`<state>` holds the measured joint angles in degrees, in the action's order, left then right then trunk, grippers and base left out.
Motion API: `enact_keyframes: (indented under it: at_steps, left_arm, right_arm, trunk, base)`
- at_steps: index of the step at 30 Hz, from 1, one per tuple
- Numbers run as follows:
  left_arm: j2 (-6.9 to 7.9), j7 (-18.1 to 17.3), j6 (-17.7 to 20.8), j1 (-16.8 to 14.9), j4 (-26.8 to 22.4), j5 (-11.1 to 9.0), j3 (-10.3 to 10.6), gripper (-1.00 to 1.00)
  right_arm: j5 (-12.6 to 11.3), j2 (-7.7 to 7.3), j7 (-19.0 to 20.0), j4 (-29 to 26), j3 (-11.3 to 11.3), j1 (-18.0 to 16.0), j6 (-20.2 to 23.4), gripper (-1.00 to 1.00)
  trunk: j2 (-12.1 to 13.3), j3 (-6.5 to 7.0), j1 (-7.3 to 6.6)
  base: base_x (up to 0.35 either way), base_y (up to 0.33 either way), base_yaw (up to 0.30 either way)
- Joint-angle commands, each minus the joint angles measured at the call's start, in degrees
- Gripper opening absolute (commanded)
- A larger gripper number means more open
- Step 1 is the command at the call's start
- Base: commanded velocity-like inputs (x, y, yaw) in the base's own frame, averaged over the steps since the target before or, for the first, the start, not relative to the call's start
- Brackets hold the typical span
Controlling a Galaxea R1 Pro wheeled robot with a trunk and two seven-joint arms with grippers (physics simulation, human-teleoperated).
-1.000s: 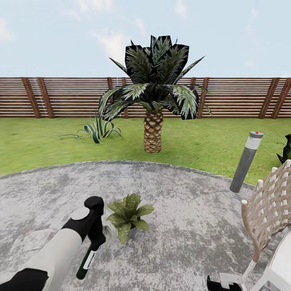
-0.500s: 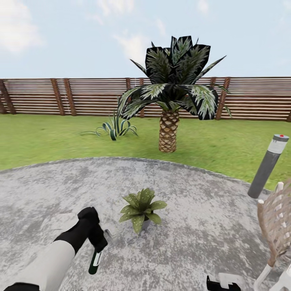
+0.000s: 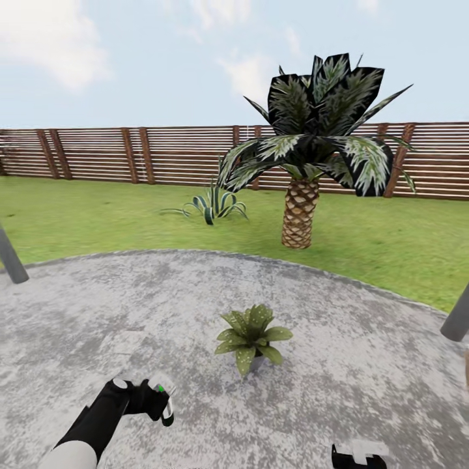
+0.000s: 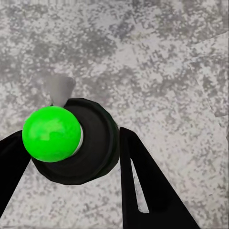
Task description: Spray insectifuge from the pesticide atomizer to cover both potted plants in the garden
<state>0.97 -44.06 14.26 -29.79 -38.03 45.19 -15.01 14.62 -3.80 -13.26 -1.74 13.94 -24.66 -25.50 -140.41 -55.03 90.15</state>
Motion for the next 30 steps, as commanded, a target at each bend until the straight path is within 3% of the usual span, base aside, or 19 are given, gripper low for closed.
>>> enact_keyframes:
  at_steps: [1, 8, 14, 25, 28, 30]
  left_arm:
    - [-0.06, -0.3, 0.1, 0.0, -0.1, 0.1, -0.3, -1.00]
    - [-0.09, -0.1, -0.3, 0.1, 0.0, 0.1, -0.5, -1.00]
    - [-0.18, -0.1, -0.3, 0.2, 0.0, 0.1, -0.5, -1.00]
    - [-0.18, -0.2, -0.3, 0.2, 0.1, -0.1, -0.5, -1.00]
    - [-0.22, -0.2, -0.3, 0.2, 0.1, -0.2, -0.5, -1.00]
    - [-0.23, -0.3, -0.3, 0.2, 0.3, -0.3, -0.5, -1.00]
  right_arm:
    - [0.6, 0.05, -0.2, 0.1, 0.4, 0.0, -0.2, 1.00]
    - [0.6, 1.11, -0.4, -0.1, 0.4, 0.0, -0.2, 1.00]
    - [0.8, 1.15, -0.4, 0.1, 0.4, 0.0, -0.2, 1.00]
    - [0.8, 1.16, -0.3, 0.1, 0.4, 0.0, -0.2, 1.00]
    - [1.4, 1.22, -0.2, 0.1, 0.3, 0.0, -0.2, 1.00]
    - [3.4, 1.24, -0.2, 0.0, 0.3, 0.0, -0.2, 1.00]
  trunk:
    - [0.0, -0.06, -0.01]
    - [0.0, -0.36, -0.01]
    - [0.0, -0.89, -0.01]
    - [0.0, -1.53, -0.01]
    - [0.0, -1.67, -0.01]
    - [0.0, -1.71, -0.01]
  base:
    - [0.000, 0.000, 0.278]
    - [0.000, 0.000, 0.208]
    - [0.000, 0.000, 0.037]
    - [0.000, 0.000, 0.218]
    - [0.000, 0.000, 0.243]
    - [0.000, 0.000, 0.150]
